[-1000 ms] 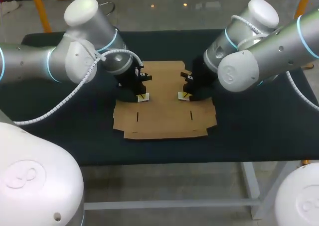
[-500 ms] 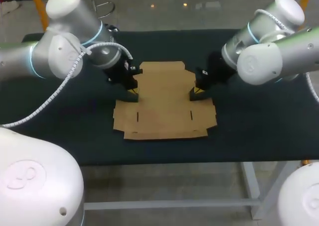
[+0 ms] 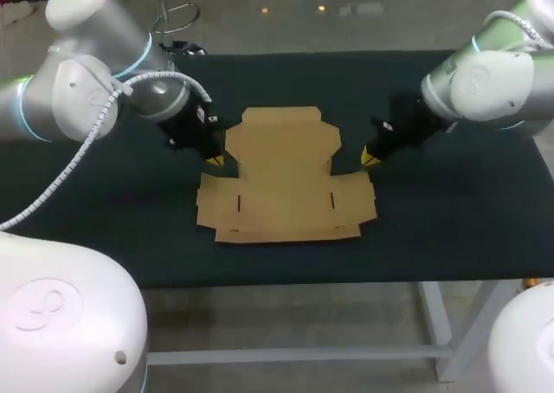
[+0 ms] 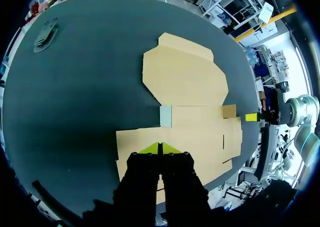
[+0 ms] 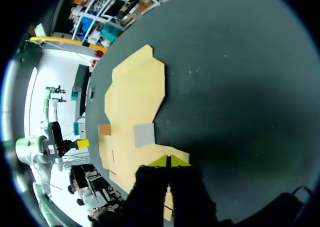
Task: Assemble the packaging by folding the flat box into shape, placing the metal phone stand inside, and closing the box properly
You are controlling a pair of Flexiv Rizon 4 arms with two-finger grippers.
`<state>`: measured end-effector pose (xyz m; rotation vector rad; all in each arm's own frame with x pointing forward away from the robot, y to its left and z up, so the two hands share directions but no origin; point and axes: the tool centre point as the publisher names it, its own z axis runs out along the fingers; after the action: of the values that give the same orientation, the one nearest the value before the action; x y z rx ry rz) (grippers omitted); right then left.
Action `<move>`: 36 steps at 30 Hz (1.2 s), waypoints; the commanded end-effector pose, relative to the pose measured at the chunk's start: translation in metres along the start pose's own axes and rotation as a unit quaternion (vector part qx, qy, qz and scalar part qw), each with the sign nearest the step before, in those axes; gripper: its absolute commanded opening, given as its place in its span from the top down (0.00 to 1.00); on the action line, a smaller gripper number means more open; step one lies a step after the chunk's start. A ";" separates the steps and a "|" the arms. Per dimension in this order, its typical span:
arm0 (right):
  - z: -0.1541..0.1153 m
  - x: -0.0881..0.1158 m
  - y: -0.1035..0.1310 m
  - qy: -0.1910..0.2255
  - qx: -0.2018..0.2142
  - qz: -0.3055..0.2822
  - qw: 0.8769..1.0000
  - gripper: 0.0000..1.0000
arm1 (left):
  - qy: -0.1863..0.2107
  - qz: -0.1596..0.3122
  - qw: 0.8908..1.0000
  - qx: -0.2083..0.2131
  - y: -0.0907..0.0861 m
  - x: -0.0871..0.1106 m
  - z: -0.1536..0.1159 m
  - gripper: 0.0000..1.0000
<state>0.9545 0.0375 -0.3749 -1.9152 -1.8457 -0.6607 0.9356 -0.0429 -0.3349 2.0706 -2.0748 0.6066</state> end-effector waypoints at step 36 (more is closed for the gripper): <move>-0.044 -0.038 -0.153 0.030 -0.023 0.042 0.998 1.00 | 0.043 -0.042 0.998 0.015 0.125 -0.017 -0.045 1.00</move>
<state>0.8100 -0.0097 -0.3681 -1.9379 -1.7196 -0.6743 0.8137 -0.0184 -0.3186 2.0897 -1.9427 0.6664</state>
